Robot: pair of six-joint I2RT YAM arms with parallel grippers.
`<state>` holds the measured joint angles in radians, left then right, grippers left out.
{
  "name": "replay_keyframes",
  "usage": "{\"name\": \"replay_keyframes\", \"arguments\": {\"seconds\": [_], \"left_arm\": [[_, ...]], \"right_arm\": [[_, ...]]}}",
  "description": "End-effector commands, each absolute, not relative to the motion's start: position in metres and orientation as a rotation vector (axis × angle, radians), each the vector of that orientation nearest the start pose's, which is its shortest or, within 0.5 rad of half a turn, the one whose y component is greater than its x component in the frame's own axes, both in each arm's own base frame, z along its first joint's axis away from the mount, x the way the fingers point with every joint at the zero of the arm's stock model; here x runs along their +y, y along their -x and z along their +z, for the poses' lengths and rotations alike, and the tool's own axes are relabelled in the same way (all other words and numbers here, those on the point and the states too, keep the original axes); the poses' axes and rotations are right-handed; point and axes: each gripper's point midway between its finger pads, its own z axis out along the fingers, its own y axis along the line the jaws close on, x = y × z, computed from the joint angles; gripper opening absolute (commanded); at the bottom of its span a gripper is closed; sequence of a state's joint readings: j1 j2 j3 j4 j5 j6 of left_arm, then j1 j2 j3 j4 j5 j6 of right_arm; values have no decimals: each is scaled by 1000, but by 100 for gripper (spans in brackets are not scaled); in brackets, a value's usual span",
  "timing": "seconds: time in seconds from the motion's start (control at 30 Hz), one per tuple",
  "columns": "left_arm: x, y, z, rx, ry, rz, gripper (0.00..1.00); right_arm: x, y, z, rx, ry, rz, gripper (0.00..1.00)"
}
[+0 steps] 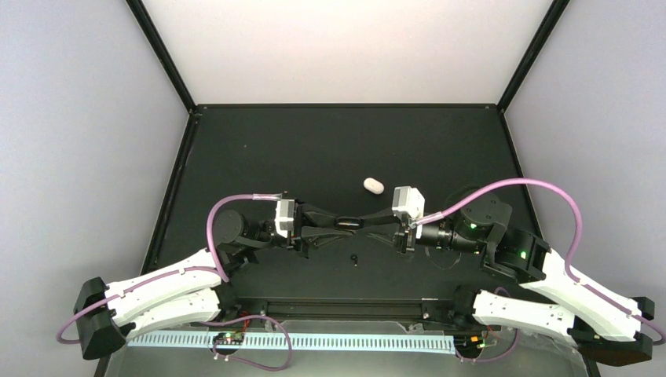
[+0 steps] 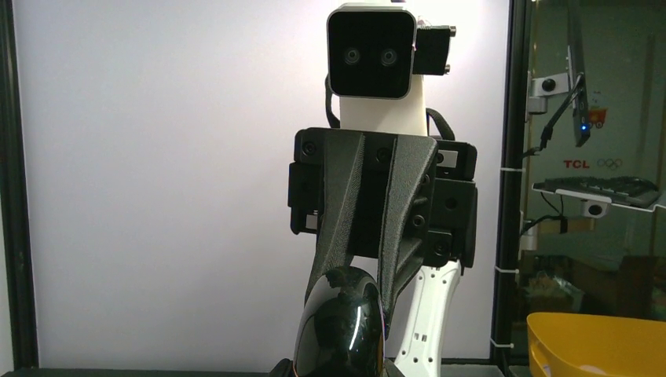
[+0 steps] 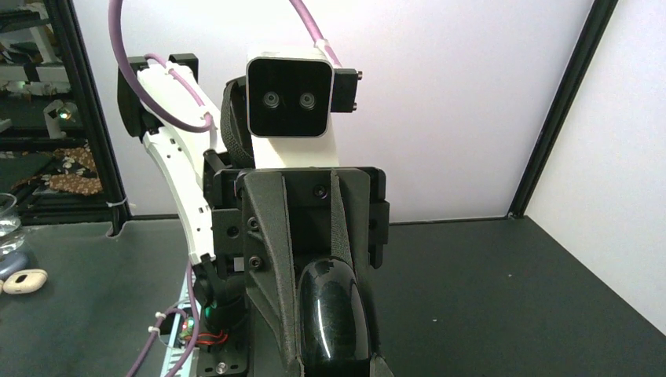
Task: Insert the wireless bluetooth earbuds into the charging case
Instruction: Open the charging case.
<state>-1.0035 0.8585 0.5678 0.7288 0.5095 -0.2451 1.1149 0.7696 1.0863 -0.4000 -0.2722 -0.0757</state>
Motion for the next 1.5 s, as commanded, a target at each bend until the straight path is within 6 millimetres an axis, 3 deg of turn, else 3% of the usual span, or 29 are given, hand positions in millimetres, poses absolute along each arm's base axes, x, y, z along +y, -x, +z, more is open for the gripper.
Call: {"name": "replay_keyframes", "arguments": {"seconds": [0.0,0.27,0.5,0.63,0.73,0.9,0.97,1.2,1.47], "left_arm": [[-297,-89,420,867,-870,-1387,23],[-297,-89,421,863,-865,-1394,22],[-297,-89,420,862,-867,-1392,12],[-298,-89,417,872,-877,-1380,2],[-298,-89,413,880,-891,-1363,2],[-301,-87,402,897,-950,-1329,2],[-302,-87,397,907,-970,-1312,2],[-302,-83,386,905,-1042,-1255,2],[-299,-78,383,889,-1082,-1231,2]], "right_arm": [[288,-82,384,1381,1200,1035,1],[289,-84,382,1385,1167,1055,1],[290,-83,380,1389,1169,1066,4],[287,-83,384,1389,1158,1063,15],[283,-83,389,1393,1150,1054,25],[279,-87,396,1396,1119,1038,52],[278,-88,398,1396,1109,1034,56],[273,-93,407,1390,1056,1021,57],[270,-108,401,1454,1004,941,58]]}}
